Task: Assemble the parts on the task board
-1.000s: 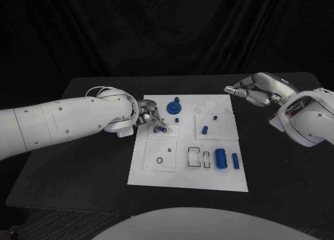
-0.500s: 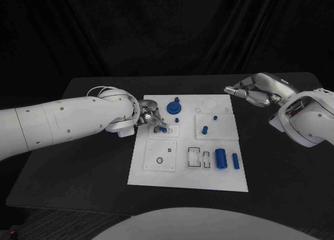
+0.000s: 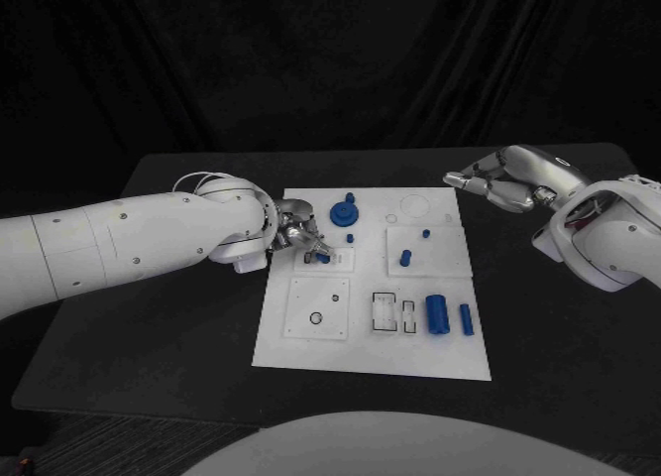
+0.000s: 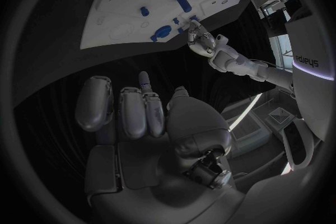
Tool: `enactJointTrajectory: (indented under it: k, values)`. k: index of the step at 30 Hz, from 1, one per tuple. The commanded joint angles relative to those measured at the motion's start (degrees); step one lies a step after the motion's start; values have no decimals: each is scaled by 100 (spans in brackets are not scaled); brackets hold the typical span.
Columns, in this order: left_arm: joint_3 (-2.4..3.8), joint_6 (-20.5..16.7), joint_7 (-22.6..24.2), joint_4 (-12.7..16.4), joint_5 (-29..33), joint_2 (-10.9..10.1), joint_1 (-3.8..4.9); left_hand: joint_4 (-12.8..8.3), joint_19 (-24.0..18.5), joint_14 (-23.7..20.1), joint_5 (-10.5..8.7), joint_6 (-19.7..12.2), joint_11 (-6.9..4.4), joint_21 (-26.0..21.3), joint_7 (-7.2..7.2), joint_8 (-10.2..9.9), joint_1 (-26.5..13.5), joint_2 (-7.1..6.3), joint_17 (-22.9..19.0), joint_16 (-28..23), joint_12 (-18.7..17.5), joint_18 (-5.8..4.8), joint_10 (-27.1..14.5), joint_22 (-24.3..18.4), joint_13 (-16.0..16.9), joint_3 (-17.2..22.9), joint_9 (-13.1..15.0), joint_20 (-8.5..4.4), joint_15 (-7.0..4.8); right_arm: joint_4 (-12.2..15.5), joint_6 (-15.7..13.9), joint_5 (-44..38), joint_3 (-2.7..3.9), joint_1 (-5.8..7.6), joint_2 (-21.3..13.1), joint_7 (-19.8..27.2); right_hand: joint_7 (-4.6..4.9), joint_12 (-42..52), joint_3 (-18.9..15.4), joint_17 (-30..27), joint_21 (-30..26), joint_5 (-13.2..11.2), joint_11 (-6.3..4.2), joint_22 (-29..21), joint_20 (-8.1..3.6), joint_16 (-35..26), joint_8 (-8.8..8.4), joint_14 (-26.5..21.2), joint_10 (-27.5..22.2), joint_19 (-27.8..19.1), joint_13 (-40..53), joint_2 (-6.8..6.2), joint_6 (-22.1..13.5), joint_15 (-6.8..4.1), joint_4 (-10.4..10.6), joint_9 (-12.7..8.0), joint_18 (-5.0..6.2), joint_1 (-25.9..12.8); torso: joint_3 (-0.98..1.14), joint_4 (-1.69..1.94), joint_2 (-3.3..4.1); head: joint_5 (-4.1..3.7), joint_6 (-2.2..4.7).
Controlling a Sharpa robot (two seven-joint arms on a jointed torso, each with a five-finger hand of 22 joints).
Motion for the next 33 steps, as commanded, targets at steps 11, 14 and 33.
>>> enactJointTrajectory:
  k: [11,14,33]
  values:
    - [-3,117,60,16,-5,-3,-36,-441,226,606,-45,-48,3,-67,-17,-59,-35,29,1509,15,20,90,579,1252,1509,484,3,1,19,-7,55,-6,5,-14,3,-164,-7,10,4,-10,11,41,8,760,13,-5,17,256,12,-14,649,16,39,38,-15,8,-36,57,0,0,1,-5,0]
    - [-3,123,61,12,-5,2,-38,-416,204,606,-471,-73,18,-95,-11,-103,-97,45,1509,15,20,96,579,1240,1509,443,6,28,33,-8,59,-6,5,-14,4,-165,-7,10,4,-10,11,41,8,760,13,-5,17,256,12,-14,649,16,39,38,-15,8,-36,57,2,0,-1,-2,0]
    - [-3,321,56,-20,-5,15,-43,157,86,606,-1855,-263,131,-257,113,-298,-630,71,1509,15,20,138,579,1184,1509,-362,56,119,140,-24,98,-6,5,-38,17,-152,-5,6,10,-11,2,50,10,760,14,-5,25,255,10,-15,645,12,54,39,-28,12,-34,88,-2,3,1,-4,0]
